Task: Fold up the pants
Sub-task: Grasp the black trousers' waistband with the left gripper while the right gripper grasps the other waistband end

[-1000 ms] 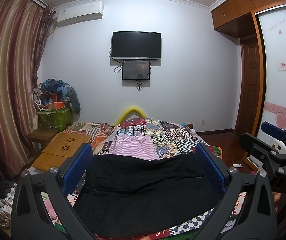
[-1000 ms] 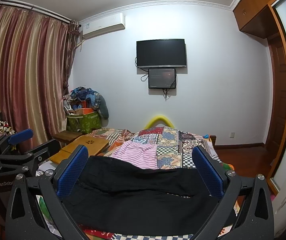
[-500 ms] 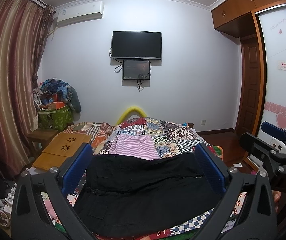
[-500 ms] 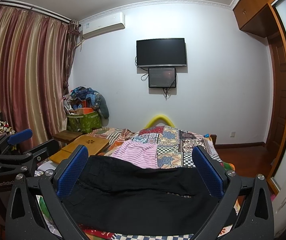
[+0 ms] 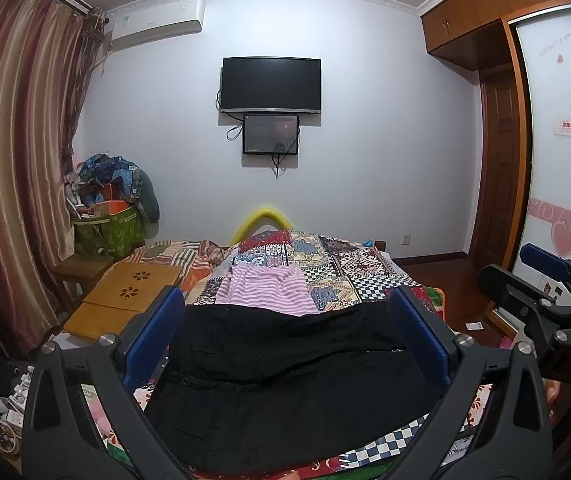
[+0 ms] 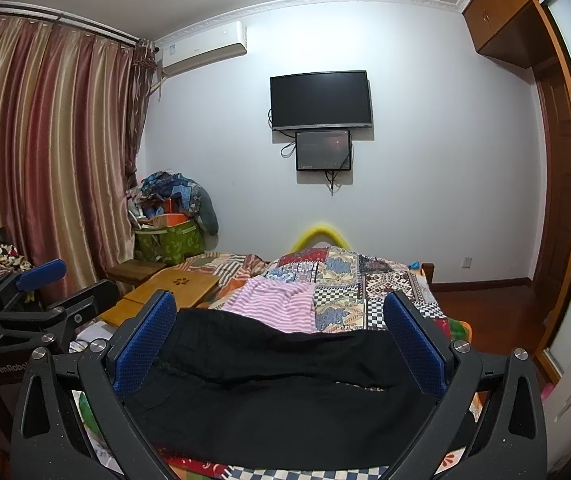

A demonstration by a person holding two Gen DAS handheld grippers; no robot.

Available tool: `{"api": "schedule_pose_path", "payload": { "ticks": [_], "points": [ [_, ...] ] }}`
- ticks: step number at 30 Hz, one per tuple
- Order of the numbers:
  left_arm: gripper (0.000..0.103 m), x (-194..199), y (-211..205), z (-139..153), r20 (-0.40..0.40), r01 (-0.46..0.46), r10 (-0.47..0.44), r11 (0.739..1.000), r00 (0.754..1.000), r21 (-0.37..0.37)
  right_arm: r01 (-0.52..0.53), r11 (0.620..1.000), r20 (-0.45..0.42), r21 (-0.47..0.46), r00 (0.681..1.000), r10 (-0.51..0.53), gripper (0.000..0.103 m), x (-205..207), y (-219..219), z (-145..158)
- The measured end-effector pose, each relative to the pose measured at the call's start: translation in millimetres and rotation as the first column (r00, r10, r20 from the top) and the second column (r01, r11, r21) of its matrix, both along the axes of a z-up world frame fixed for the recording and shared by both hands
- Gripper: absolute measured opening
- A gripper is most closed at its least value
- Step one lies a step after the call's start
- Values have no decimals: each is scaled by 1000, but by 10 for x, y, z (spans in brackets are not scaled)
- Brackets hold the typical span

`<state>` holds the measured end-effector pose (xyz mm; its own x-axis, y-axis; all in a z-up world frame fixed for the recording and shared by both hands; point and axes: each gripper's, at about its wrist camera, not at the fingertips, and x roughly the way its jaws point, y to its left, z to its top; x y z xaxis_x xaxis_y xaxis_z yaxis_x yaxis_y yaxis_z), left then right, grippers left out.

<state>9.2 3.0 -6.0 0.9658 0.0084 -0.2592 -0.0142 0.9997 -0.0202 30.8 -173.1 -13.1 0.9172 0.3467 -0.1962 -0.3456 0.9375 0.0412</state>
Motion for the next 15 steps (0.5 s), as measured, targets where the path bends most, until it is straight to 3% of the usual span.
{"api": "schedule_pose_path", "payload": {
  "ticks": [8,12,15],
  "points": [
    [103,250,73,-89,-36,4,-4,1000,999,10,28,999,-29,-43,999,-29,103,281,-141,-107],
    [103,520,215,-170,-85,-9,11,1000,996,15,86,989,-34,-117,995,-91,103,553,-274,-204],
    [103,802,361,-270,-123,-29,30,999,992,14,92,988,-91,-123,990,-103,103,835,-455,-299]
  ]
}}
